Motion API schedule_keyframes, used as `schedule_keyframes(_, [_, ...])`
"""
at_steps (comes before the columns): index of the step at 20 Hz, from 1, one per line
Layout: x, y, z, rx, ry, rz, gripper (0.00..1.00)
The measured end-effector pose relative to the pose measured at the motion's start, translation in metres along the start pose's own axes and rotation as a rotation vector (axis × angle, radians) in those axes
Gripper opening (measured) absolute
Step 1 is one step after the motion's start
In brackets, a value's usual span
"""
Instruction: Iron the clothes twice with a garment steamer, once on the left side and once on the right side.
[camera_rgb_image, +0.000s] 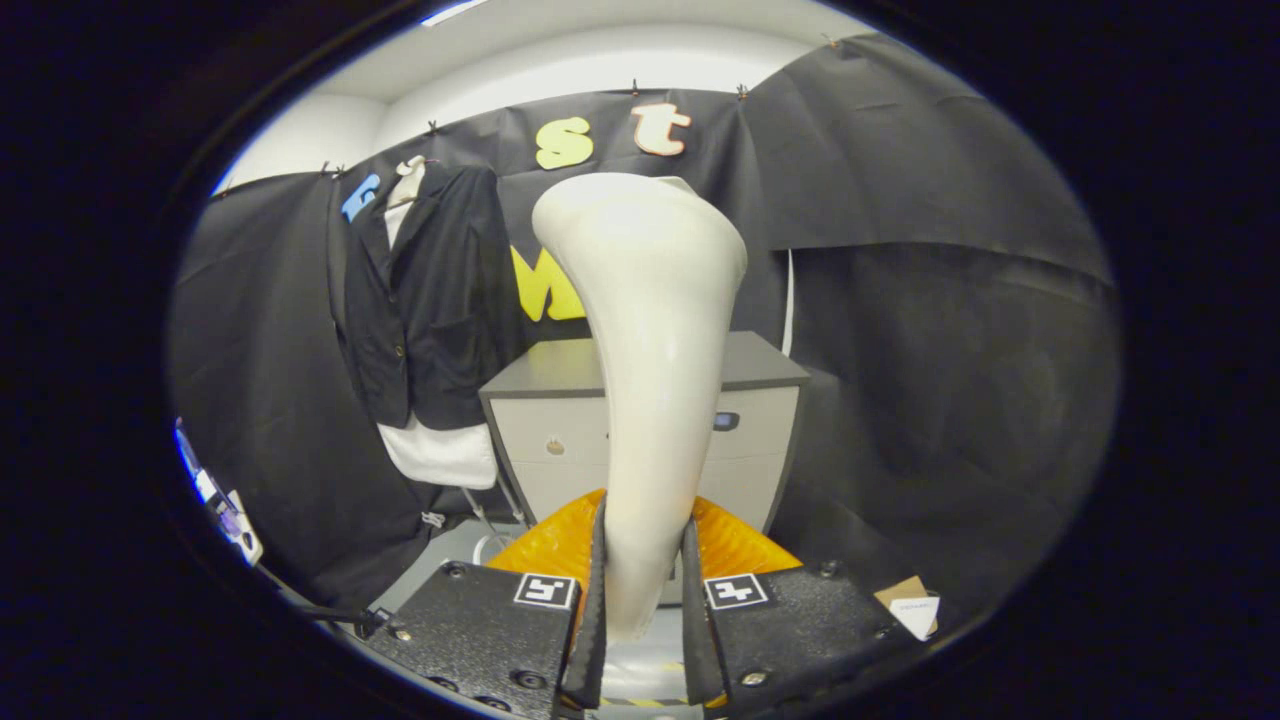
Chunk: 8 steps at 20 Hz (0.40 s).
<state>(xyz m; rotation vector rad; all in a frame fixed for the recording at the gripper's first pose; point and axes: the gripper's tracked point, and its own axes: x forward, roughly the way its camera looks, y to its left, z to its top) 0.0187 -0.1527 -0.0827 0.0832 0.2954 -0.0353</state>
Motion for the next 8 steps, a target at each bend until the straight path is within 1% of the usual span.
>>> schedule_keyframes(4, [-0.008, -0.018, -0.013, -0.002, 0.001, -0.010, 0.34])
schedule_keyframes(8, [-0.012, -0.016, -0.018, 0.000, 0.007, -0.002, 0.34])
